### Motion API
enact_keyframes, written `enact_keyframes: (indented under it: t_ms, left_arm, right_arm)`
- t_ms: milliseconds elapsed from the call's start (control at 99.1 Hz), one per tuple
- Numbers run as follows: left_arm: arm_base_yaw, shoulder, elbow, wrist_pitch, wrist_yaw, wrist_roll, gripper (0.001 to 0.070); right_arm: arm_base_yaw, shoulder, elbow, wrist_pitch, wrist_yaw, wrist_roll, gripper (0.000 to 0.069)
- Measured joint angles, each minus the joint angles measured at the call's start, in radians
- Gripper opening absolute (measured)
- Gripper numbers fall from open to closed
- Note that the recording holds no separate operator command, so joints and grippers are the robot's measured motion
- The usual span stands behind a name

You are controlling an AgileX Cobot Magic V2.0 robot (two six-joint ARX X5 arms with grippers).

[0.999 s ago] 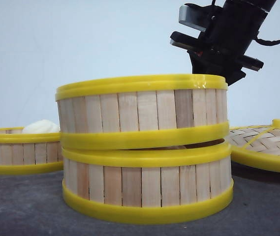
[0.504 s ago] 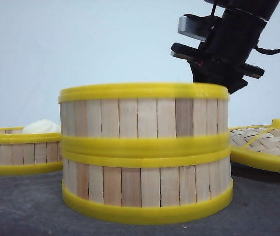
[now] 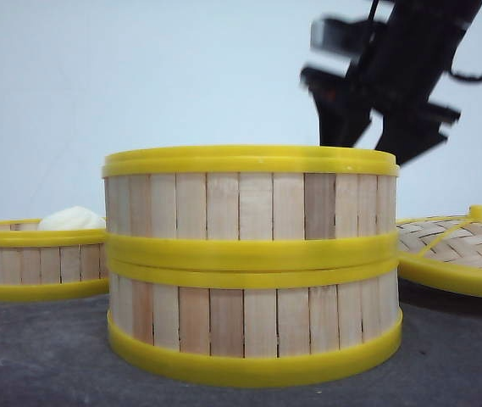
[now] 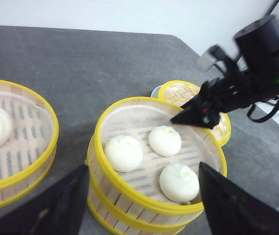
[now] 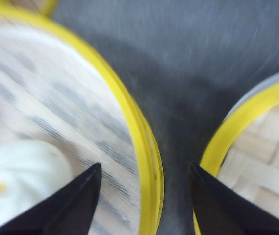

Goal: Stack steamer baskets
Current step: 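Open the right gripper and raise it away from the stack, then grasp the rim of the remaining steamer basket with the left gripper and lift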

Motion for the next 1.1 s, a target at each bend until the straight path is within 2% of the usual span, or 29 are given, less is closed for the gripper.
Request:
enact_keyframes:
  t_ms: [111, 363, 454, 595, 646, 716, 857, 1099]
  left_arm:
    - [0.0, 0.0, 0.0, 0.0, -0.006, 0.0, 0.0427]
    - [-0.001, 0.002, 0.0, 0.0, -0.09, -0.001, 0.0421]
    - [-0.001, 0.015, 0.0, 0.011, -0.147, -0.001, 0.0421]
    - [0.012, 0.077, 0.0, 0.072, -0.293, -0.001, 0.0421]
    - [0.029, 0.109, 0.0, 0.097, -0.334, -0.001, 0.0421]
    - [0.062, 0.169, 0.006, 0.121, -0.364, -0.001, 0.0409]
    - [0.165, 0.329, 0.027, 0.187, -0.367, -0.001, 0.0352]
    - [0.328, 0.594, 0.042, 0.246, -0.366, -0.005, 0.0343]
  right_arm:
    - [0.001, -0.13, 0.006, 0.017, 0.0, 0.0, 0.0358]
    - [0.05, -0.467, 0.014, -0.042, 0.034, -0.016, 0.0358]
    - [0.09, -0.57, 0.014, -0.095, 0.077, -0.018, 0.0358]
    - [0.157, -0.675, 0.014, -0.157, 0.132, -0.018, 0.0358]
    - [0.176, -0.698, 0.014, -0.165, 0.138, -0.015, 0.0358]
    - [0.197, -0.721, 0.014, -0.166, 0.138, -0.008, 0.0358]
    - [0.23, -0.735, 0.014, -0.178, 0.138, 0.017, 0.0358]
    - [0.271, -0.73, 0.014, -0.21, 0.138, 0.036, 0.0358]
